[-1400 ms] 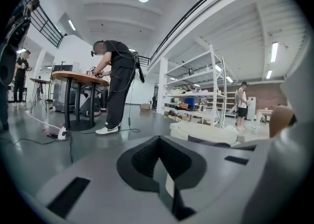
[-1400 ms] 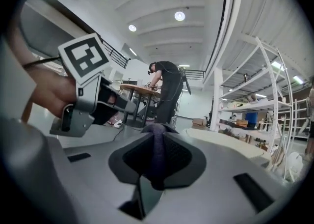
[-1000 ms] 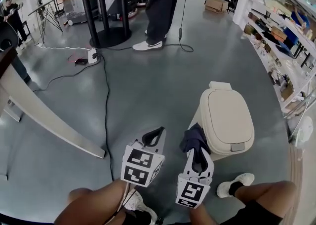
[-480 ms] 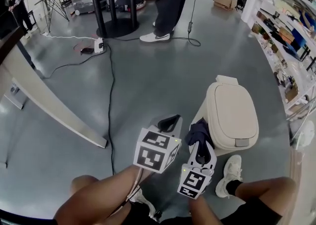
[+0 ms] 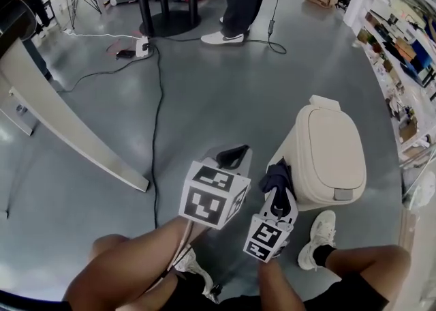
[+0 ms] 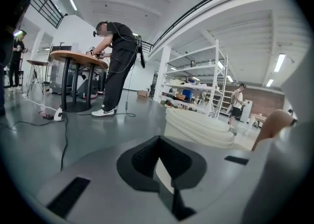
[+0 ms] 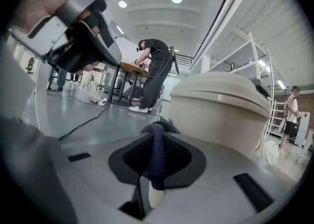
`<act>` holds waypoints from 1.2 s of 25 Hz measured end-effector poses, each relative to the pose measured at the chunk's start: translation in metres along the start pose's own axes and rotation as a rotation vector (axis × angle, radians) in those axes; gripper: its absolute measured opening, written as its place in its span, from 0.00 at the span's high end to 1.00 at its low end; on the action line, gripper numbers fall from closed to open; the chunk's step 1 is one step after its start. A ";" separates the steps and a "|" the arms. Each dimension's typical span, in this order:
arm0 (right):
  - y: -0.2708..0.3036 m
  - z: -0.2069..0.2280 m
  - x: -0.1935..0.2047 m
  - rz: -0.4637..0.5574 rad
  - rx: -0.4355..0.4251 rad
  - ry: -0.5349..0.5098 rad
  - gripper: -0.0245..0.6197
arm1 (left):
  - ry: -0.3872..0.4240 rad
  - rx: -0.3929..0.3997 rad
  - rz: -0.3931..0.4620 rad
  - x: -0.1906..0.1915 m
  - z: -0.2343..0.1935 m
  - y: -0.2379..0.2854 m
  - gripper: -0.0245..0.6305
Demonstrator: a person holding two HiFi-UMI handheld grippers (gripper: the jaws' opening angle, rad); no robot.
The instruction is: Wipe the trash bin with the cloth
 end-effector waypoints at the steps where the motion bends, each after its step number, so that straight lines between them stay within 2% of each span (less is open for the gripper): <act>1: 0.001 -0.001 0.005 -0.011 -0.001 -0.002 0.88 | -0.003 -0.007 -0.002 0.001 -0.004 -0.001 0.96; 12: 0.026 -0.013 0.070 -0.120 0.002 -0.054 0.88 | 0.081 -0.020 -0.027 0.011 -0.006 0.006 0.96; 15: 0.034 -0.014 0.091 -0.163 0.029 -0.073 0.88 | 0.100 -0.020 -0.025 0.011 -0.004 0.010 0.96; 20: 0.046 -0.012 0.131 -0.206 0.060 -0.047 0.88 | 0.115 -0.021 -0.025 0.011 -0.005 0.013 0.96; 26: 0.052 -0.019 0.144 -0.274 0.038 -0.092 0.88 | 0.166 -0.007 -0.030 0.011 0.001 0.011 0.96; 30: 0.050 -0.019 0.134 -0.237 0.031 -0.088 0.88 | 0.165 -0.006 -0.031 0.011 0.003 0.013 0.96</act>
Point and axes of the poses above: the fingertips, and each gripper's own axes: y forward along the fingers, z to its right, x out of its underside, the point moved 1 cm from there along -y, backward along the fingers, and after that the axes turned 9 degrees about y, right-handed, at the moved point
